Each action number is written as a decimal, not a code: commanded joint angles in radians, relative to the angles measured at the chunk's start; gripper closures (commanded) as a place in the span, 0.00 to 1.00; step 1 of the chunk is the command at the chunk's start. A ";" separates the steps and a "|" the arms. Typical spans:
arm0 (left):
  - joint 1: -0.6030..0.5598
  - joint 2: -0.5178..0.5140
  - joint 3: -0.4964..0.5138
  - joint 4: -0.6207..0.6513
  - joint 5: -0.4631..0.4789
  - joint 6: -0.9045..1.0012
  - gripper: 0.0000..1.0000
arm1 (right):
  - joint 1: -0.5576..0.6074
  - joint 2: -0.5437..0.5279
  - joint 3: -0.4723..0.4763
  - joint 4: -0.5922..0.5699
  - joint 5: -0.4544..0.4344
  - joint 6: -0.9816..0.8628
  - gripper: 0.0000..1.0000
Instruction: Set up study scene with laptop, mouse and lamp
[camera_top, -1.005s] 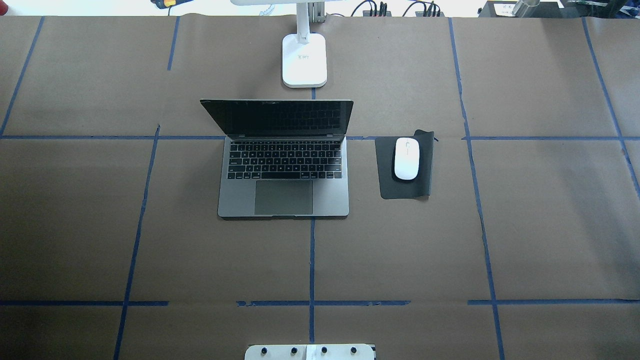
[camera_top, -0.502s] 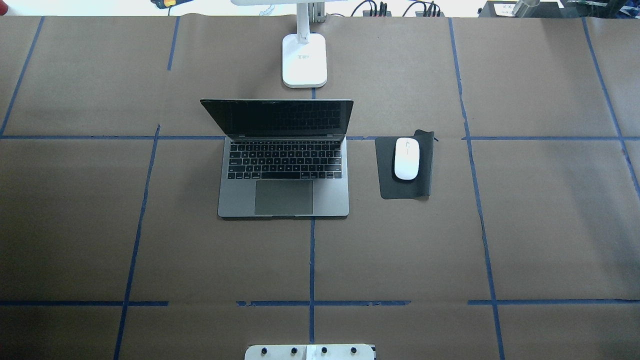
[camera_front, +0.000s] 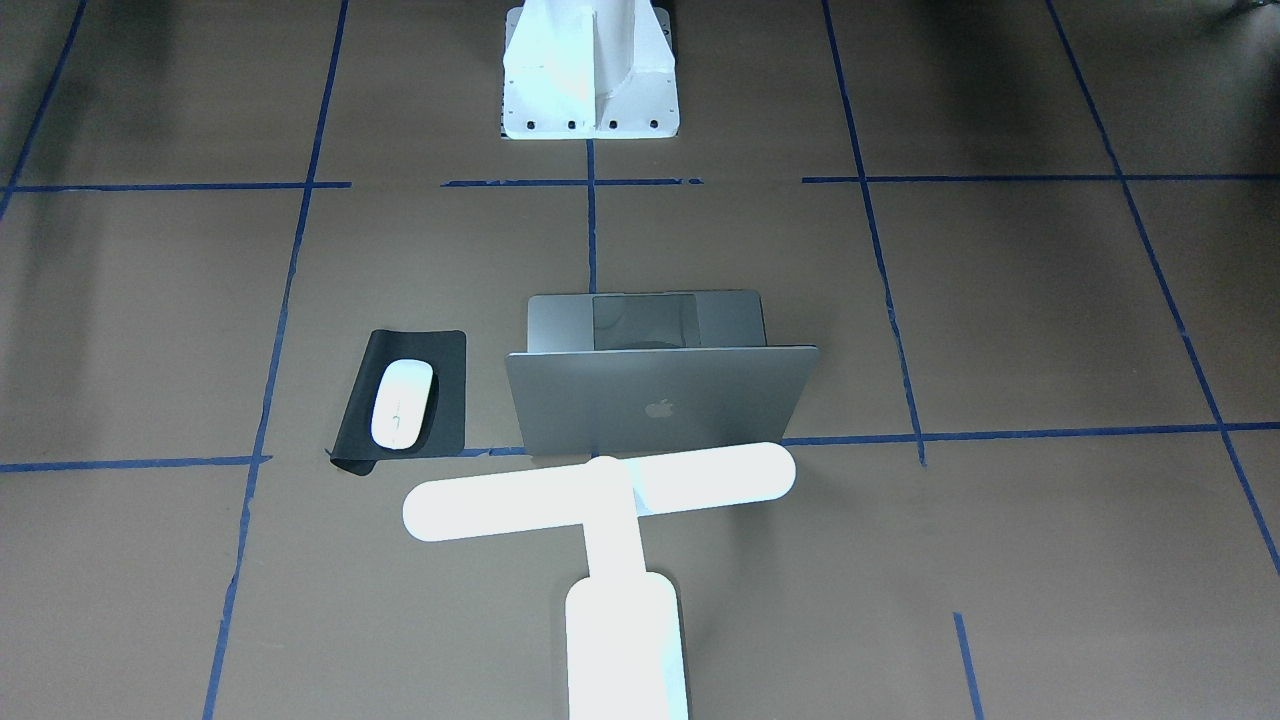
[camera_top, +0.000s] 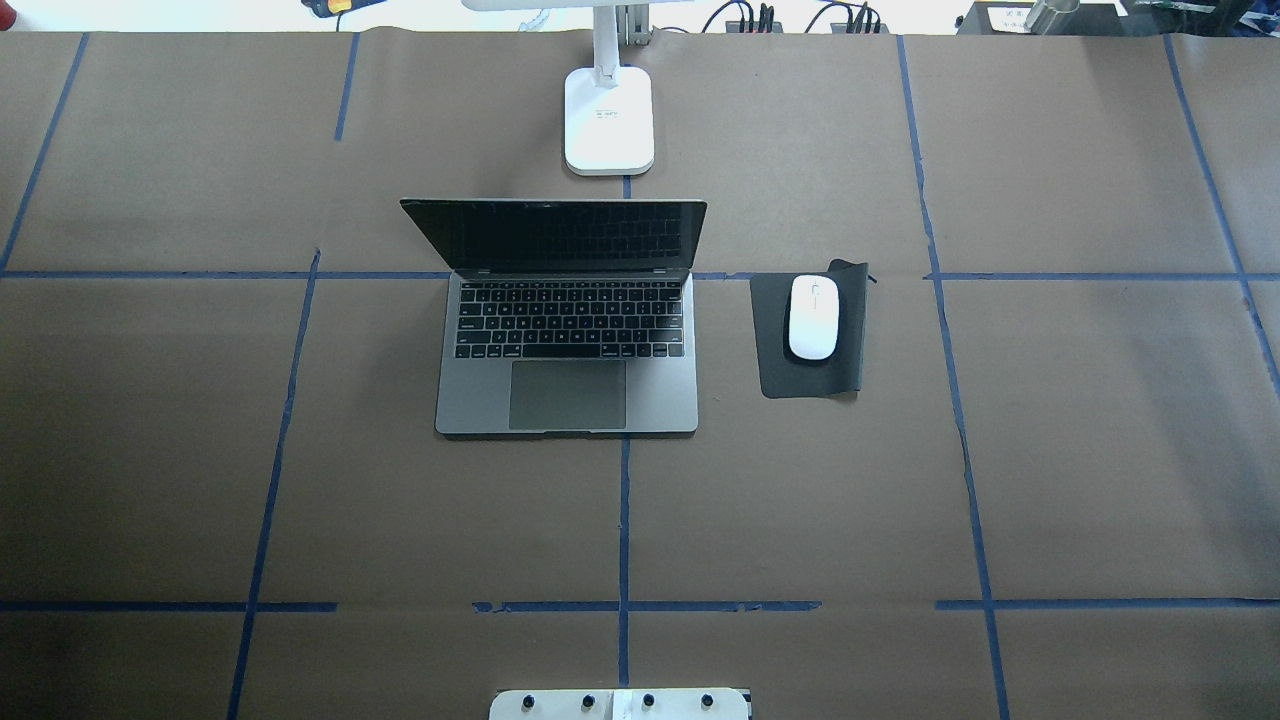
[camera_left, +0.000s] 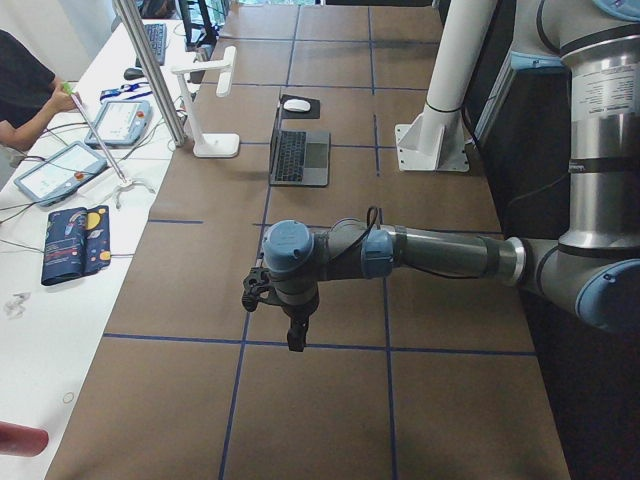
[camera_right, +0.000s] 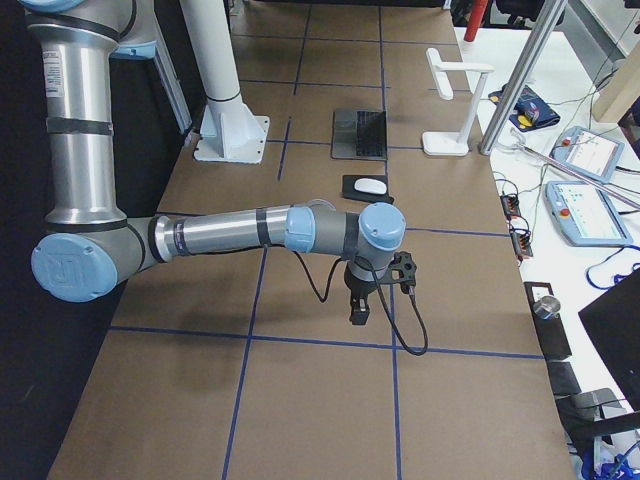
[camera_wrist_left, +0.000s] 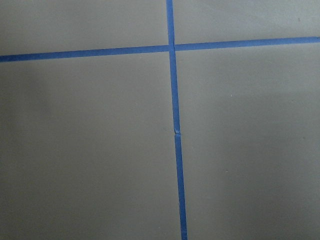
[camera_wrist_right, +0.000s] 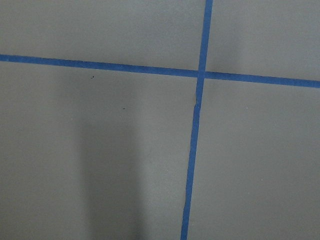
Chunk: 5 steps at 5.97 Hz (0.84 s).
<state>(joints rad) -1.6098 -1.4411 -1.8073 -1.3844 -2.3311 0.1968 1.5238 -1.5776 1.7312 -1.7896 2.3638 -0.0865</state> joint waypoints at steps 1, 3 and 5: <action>0.001 0.021 -0.009 -0.002 -0.002 0.000 0.00 | 0.001 -0.007 -0.012 0.029 0.011 0.001 0.00; 0.004 0.010 0.009 -0.002 -0.036 -0.003 0.00 | 0.001 -0.030 -0.004 0.027 0.014 0.002 0.00; 0.007 0.010 -0.003 -0.004 -0.030 -0.003 0.00 | 0.001 -0.030 -0.010 0.027 0.012 0.002 0.00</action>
<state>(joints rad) -1.6050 -1.4275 -1.8064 -1.3878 -2.3624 0.1942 1.5247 -1.6070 1.7232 -1.7626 2.3764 -0.0847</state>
